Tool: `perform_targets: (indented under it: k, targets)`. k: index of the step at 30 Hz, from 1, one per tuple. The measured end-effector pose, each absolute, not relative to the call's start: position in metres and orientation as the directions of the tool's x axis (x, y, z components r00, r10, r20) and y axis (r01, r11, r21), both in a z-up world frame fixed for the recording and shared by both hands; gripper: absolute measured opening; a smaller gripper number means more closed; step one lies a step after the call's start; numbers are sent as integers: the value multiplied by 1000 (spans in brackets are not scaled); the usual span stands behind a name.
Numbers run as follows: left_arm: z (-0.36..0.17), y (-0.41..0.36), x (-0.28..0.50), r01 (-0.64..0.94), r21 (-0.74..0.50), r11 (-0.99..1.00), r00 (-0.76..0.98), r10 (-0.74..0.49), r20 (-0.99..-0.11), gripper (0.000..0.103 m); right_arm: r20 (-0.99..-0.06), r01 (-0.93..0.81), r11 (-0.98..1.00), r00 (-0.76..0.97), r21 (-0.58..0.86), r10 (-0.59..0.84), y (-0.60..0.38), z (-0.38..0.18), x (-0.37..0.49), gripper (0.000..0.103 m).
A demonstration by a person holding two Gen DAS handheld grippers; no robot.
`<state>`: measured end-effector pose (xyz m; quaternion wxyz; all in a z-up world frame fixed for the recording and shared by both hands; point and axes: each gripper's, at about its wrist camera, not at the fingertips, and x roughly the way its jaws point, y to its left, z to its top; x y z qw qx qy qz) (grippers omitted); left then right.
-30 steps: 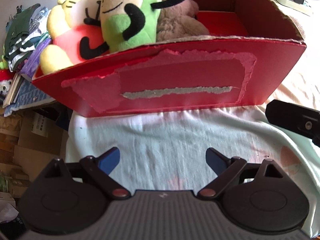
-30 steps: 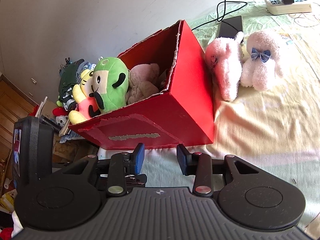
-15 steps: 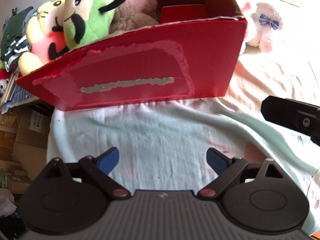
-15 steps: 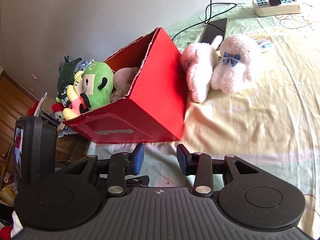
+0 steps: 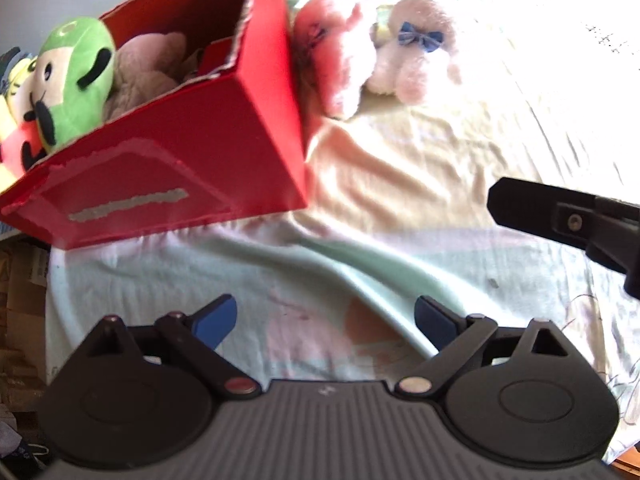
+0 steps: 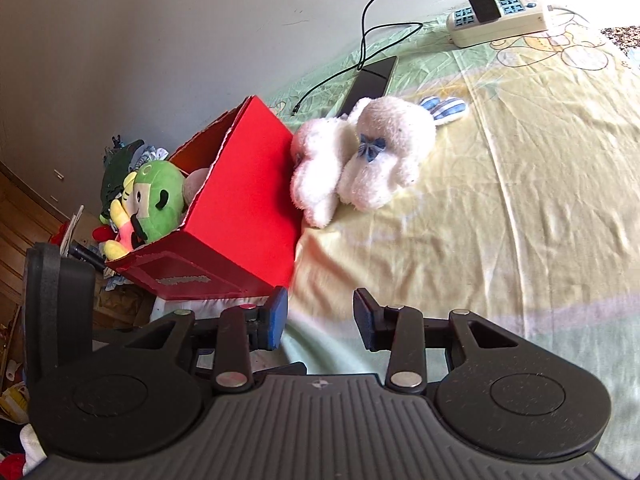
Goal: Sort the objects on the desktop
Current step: 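Reach the right gripper to the white bunny plush and close on it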
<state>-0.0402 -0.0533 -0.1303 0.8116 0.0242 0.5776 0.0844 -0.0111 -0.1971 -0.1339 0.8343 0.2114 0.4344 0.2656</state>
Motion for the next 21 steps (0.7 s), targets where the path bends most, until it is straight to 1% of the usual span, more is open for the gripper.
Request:
perform_targets:
  k: [5, 10, 15, 18, 21]
  targets:
    - [-127, -81, -33, -52, 106, 993, 391, 118, -913, 95, -619, -236, 781, 497, 578, 608, -225, -139, -1, 40]
    - [-121, -99, -25, -6, 83, 996, 490, 76, -869, 95, -630, -209, 782, 489, 588, 604, -243, -149, 19, 40]
    - [-116, -103, -9, 37, 60, 998, 557, 29, -830, 95, -621, -160, 763, 488, 626, 613, -253, -159, 44, 40]
    - [-121, -99, 8, 48, 19, 999, 570, -12, -822, 95, -626, -145, 764, 489, 629, 608, -254, -163, 59, 40]
    - [-128, -96, 24, 45, 0, 999, 581, -27, -813, 95, -625, -142, 762, 488, 631, 609, -254, -167, 77, 40]
